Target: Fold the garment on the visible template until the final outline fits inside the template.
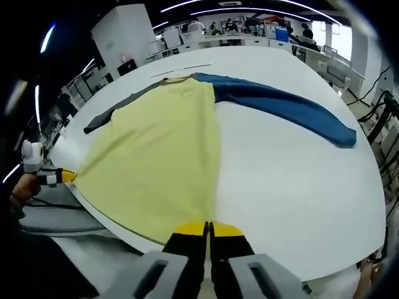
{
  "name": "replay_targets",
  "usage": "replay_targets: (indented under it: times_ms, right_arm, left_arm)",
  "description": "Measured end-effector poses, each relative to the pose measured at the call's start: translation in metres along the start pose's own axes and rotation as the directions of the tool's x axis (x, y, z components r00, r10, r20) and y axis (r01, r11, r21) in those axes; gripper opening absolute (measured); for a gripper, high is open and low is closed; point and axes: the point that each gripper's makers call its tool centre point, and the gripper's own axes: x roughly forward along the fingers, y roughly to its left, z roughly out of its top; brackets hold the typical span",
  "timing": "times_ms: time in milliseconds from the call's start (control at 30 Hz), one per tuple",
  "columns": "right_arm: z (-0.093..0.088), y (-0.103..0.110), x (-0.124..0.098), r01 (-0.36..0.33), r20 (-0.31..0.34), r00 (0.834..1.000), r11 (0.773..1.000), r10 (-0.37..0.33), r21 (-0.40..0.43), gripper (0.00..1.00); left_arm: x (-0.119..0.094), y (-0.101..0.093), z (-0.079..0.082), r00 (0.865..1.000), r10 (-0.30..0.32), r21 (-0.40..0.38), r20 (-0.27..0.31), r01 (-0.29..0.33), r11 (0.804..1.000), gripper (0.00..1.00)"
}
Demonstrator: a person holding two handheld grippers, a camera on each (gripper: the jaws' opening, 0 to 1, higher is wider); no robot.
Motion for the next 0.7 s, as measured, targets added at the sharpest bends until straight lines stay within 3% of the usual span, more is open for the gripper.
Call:
replay_targets:
  times_ms: [133,267,467,700]
  right_arm:
    - [0.003,-0.003,-0.003,0.022,0.017,1.0,0.999,-0.022,-0.027,0.0]
    - [0.016,-0.006,-0.007,0.022,0.079,0.997,1.0,-0.021,-0.015,0.18]
    - [0.049,-0.004,-0.009,0.004,0.205,0.979,0.999,0.004,-0.039,0.35]
    - [0.081,-0.004,-0.005,-0.003,0.257,0.966,0.998,0.021,-0.069,0.42]
  left_arm:
    - [-0.001,-0.001,0.004,1.0,-0.003,0.037,0.017,0.003,0.999,0.03]
    - [-0.004,-0.004,0.016,0.997,-0.019,0.063,0.079,0.014,0.998,0.21]
    - [-0.008,-0.008,0.034,0.985,-0.039,0.124,0.168,0.019,0.992,0.43]
    - [-0.012,-0.011,0.048,0.974,-0.06,0.155,0.219,0.026,0.988,0.61]
